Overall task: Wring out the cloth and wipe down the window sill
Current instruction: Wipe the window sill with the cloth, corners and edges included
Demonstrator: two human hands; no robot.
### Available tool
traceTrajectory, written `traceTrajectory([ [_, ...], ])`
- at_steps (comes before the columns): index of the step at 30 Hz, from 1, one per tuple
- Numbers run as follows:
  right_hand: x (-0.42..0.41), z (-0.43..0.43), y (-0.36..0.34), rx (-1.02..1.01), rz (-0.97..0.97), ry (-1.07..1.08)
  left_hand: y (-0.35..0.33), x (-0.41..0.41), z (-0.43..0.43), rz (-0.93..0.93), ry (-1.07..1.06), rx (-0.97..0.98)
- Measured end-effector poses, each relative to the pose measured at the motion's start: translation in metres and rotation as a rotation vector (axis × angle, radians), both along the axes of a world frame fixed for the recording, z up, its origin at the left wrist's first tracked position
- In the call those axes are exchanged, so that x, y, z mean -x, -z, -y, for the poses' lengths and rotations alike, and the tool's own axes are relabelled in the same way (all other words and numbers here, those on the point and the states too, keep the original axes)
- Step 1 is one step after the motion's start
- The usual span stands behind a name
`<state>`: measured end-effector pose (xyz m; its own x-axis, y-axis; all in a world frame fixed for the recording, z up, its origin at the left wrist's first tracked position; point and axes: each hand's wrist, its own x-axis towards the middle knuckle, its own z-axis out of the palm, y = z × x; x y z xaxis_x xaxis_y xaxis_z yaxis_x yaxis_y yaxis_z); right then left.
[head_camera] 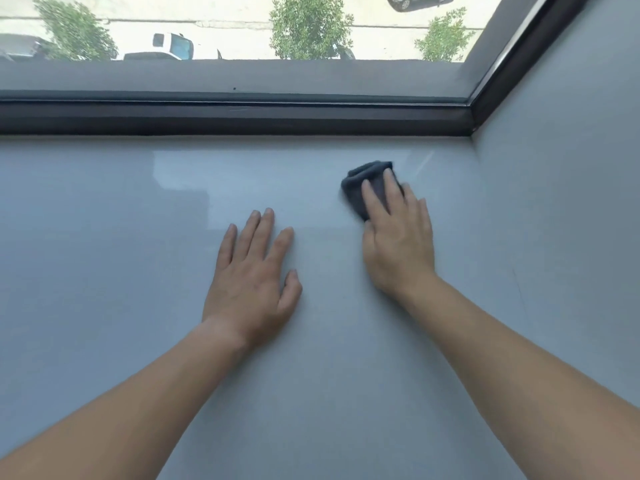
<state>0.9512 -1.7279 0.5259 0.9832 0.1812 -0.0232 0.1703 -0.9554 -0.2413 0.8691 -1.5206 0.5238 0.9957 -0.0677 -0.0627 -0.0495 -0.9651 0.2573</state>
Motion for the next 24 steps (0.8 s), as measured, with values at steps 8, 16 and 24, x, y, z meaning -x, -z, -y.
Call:
traceTrajectory([
  [8, -0.008, 0.038, -0.003, -0.036, -0.063, 0.088, 0.0, 0.0, 0.001, 0.006, -0.014, -0.002],
  [16, 0.077, 0.03, 0.002, -0.027, -0.058, -0.204, 0.0, 0.001, 0.003, 0.024, -0.022, 0.022],
  [24, 0.138, 0.026, 0.004, -0.013, -0.007, -0.089, 0.0, 0.004, 0.008, 0.082, 0.003, -0.154],
])
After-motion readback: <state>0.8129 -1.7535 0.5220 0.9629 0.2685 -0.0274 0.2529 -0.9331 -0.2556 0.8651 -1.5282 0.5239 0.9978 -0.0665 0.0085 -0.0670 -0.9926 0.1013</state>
